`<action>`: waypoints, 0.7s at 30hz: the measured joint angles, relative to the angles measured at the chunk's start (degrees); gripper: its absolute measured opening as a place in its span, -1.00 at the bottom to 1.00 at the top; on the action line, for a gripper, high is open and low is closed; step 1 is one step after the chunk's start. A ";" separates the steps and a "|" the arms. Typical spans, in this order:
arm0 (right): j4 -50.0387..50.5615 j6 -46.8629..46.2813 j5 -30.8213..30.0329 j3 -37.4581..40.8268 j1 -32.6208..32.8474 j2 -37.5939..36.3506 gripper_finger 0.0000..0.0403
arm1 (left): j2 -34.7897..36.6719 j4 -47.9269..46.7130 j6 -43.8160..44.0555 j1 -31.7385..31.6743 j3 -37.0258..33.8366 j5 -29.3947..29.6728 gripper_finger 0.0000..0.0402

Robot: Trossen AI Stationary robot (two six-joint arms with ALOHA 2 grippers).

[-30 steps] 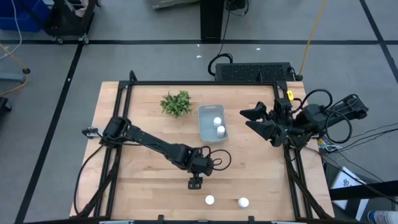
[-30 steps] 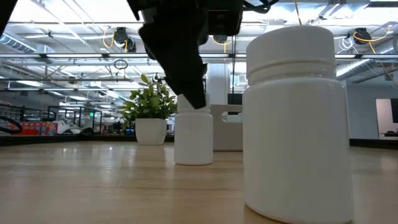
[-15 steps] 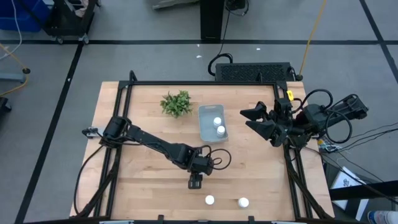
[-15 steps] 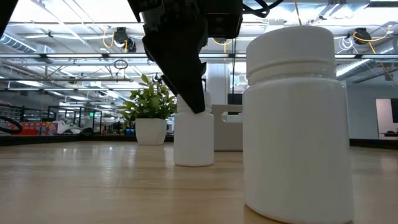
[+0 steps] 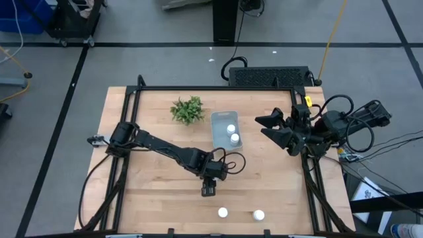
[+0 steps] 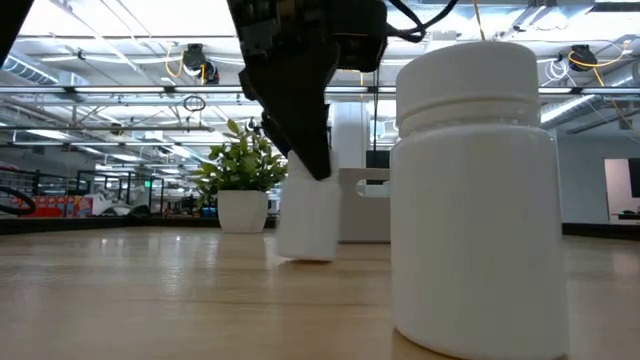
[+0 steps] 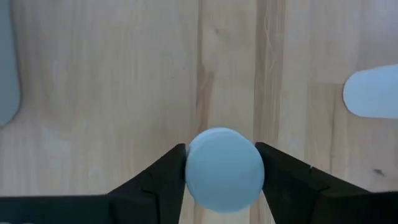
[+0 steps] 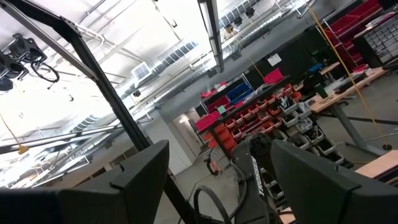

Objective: Pick and place pill bottles into a basket
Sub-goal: Put the white pill bottle into the gray bin

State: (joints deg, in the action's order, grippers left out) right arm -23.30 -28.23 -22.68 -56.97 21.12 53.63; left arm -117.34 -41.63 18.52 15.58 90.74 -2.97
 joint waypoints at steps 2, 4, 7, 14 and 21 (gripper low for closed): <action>-0.02 0.00 -0.01 0.00 0.00 0.00 0.36 | 0.73 0.00 -0.11 -0.43 -0.01 0.40 -0.08; 0.06 0.00 -0.02 0.00 0.00 0.01 0.36 | 1.77 -1.11 -0.25 -1.03 -0.04 0.86 -0.15; 0.27 0.33 -0.02 0.00 0.00 0.02 0.36 | 3.56 -1.42 -0.32 -2.13 -0.02 1.50 -0.17; 0.40 0.44 -0.04 -0.02 0.00 0.02 0.36 | 8.02 -1.63 -0.36 -5.18 -0.02 1.69 -0.03; 0.50 0.62 -0.04 -0.02 0.00 0.02 0.36 | 13.46 -1.79 -1.46 -9.61 0.00 2.06 -0.24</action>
State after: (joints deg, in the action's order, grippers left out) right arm -22.80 -27.61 -22.72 -56.99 21.12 53.65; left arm -103.88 -43.42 17.06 5.97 90.74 -0.91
